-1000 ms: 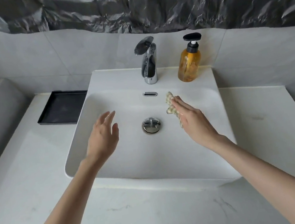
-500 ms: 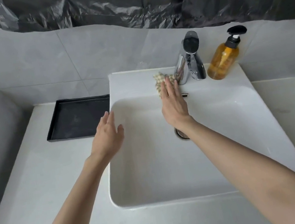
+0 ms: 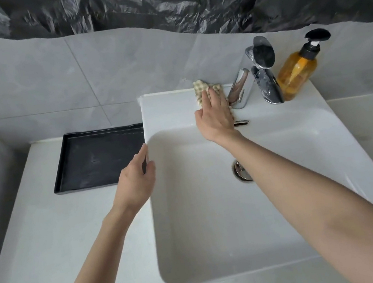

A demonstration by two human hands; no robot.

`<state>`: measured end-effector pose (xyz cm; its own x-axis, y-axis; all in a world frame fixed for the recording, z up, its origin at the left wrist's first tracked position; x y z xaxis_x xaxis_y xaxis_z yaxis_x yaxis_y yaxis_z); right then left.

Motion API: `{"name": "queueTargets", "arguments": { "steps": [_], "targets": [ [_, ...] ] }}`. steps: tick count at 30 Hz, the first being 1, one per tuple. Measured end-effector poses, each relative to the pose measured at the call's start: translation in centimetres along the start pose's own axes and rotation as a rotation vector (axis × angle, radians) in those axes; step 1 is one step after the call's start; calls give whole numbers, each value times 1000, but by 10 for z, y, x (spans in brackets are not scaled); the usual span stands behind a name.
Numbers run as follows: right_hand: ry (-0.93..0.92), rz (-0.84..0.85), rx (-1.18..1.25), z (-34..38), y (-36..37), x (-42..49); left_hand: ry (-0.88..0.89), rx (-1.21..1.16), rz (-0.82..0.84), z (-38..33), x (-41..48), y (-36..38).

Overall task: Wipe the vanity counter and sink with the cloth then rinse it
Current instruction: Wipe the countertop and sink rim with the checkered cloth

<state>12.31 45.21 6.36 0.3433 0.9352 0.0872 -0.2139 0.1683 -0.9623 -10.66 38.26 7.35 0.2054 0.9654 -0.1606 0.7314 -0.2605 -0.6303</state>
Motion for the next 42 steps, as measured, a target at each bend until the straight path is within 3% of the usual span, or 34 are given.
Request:
{"name": "queueTargets", "arguments": {
  "steps": [3,7,18,22,31,42],
  "targets": [
    [10,27,72,22,5,-3,-15,-102,32,5,-1,-6],
    [-136,83,88,55,13,-6,-118,-269,1,14,-7,-15],
    [-551,219,89,117,25,-3,-96,-338,-5,19,-21,-9],
    [-535,210,76,107,24,0,-68,-240,-17,21,-22,-8],
    [-186,61,60,0,2,8,-66,-229,-18,22,-23,-9],
    [-450,137,63,103,21,10,-63,-282,-18,27,-21,-7]
  ]
}}
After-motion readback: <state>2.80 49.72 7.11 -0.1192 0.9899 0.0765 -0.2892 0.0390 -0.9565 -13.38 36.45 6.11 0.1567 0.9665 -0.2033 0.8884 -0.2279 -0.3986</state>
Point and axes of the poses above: each hand's wrist, its own x-axis towards the middle knuckle, its own y-axis out of the palm, z = x × y, the point moved 5 cm from there along x, towards the middle knuckle, and after that the axes turned 3 degrees about -z, right-handed, at the moved point
